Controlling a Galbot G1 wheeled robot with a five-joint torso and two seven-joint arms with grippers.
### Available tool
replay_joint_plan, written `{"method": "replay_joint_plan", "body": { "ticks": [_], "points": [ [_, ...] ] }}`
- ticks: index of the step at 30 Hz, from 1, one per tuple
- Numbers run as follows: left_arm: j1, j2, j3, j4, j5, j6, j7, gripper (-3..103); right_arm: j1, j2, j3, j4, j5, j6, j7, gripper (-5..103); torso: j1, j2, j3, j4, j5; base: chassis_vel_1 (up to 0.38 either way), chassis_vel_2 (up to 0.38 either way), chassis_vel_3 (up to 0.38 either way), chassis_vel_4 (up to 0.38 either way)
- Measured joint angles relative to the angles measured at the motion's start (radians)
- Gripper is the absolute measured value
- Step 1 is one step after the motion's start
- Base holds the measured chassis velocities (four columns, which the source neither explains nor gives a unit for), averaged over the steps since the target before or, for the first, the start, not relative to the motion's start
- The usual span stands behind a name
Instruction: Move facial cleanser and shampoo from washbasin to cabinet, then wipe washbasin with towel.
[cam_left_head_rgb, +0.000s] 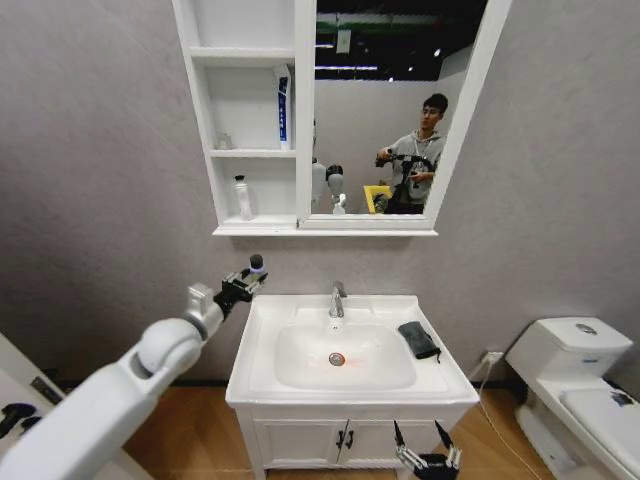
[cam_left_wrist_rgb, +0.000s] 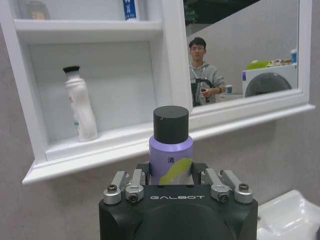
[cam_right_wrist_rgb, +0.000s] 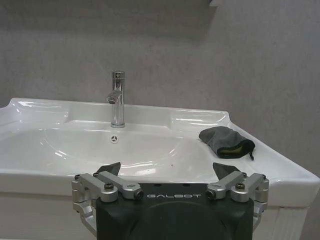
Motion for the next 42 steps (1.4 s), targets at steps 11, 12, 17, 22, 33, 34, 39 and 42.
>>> {"method": "replay_joint_plan", "body": {
  "ticks": [11, 12, 17, 22, 33, 34, 39, 42],
  "points": [
    [-0.673, -0.140, 0.362, 0.323, -0.427, 0.139, -0.165, 42, -0.005, -0.001, 0.004, -0.010, 0.003, 0.020, 0.002, 100, 0.000, 0.000, 0.000, -0.0003, 0.0000, 0.000, 0.000, 0.000, 0.000],
    [-0.673, -0.140, 0.362, 0.323, -0.427, 0.139, -0.165, 42, -0.005, -0.001, 0.004, -0.010, 0.003, 0.020, 0.002, 100, 0.000, 0.000, 0.000, -0.0003, 0.0000, 0.000, 0.000, 0.000, 0.000],
    [-0.805, -0.268, 0.499, 0.524, -0.369, 0.139, -0.142, 42, 0.002, -0.001, 0.004, -0.017, 0.010, 0.022, 0.003, 100, 0.000, 0.000, 0.000, 0.0000, 0.0001, 0.000, 0.000, 0.000, 0.000],
    [-0.820, -0.353, 0.524, 0.637, -0.309, 0.137, -0.133, 42, 0.007, -0.004, 0.004, -0.033, 0.016, 0.031, 0.003, 100, 0.000, 0.000, 0.000, -0.0003, 0.0002, 0.000, 0.000, 0.000, 0.000],
    [-0.806, -0.430, 0.517, 0.839, -0.177, 0.132, -0.081, 42, 0.019, -0.013, 0.012, -0.064, 0.033, 0.046, 0.004, 100, 0.000, 0.000, 0.000, 0.0000, -0.0001, 0.000, 0.000, 0.000, 0.000],
    [-0.799, -0.435, 0.511, 0.849, -0.173, 0.132, -0.079, 42, 0.020, -0.014, 0.013, -0.065, 0.033, 0.046, 0.004, 100, 0.000, 0.000, 0.000, 0.0001, -0.0002, 0.000, 0.000, 0.000, 0.000],
    [-0.785, -0.449, 0.502, 0.870, -0.167, 0.131, -0.077, 42, 0.023, -0.015, 0.016, -0.065, 0.035, 0.045, 0.004, 100, 0.000, 0.000, 0.000, 0.0000, -0.0002, 0.000, 0.000, 0.000, 0.000],
    [-0.781, -0.460, 0.500, 0.887, -0.166, 0.131, -0.075, 42, 0.025, -0.014, 0.016, -0.068, 0.035, 0.044, 0.004, 100, 0.000, 0.000, 0.000, 0.0000, -0.0001, 0.000, 0.000, 0.000, 0.000]
  ]
}}
